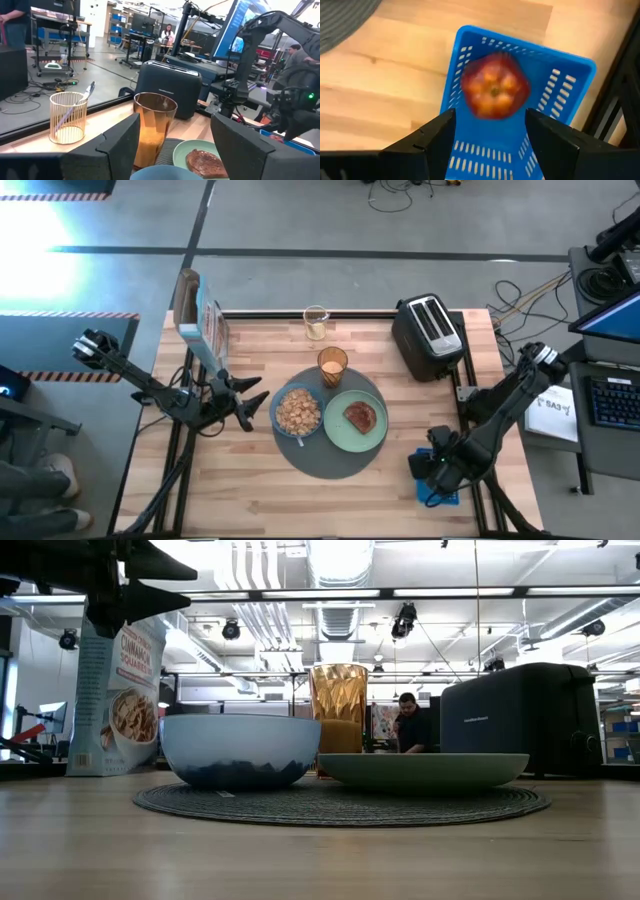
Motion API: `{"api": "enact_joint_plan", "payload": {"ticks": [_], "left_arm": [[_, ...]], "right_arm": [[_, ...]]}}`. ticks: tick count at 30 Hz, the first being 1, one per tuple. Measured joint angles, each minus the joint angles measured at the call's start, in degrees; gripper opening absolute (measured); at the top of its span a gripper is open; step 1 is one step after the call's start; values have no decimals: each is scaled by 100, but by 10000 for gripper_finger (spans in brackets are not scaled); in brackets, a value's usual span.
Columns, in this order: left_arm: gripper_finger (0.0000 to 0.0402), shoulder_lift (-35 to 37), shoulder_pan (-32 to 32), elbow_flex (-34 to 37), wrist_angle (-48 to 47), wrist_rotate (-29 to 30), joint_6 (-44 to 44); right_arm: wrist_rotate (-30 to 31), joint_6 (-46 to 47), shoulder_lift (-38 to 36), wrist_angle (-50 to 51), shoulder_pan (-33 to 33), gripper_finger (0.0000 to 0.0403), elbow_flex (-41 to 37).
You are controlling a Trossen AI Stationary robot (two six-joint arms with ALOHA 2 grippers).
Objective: Arrange a breakfast setting
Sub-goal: Put the apple on the green plate
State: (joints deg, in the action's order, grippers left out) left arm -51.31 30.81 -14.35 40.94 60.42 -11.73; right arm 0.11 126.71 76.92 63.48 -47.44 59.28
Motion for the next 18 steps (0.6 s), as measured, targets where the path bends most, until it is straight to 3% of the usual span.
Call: {"api": "enact_joint_plan", "payload": {"ticks": [18], "left_arm": [[227,-2,0,-1,-44,0,22]], "right_arm": [[36,14,307,-517,98,229,-495]]}}
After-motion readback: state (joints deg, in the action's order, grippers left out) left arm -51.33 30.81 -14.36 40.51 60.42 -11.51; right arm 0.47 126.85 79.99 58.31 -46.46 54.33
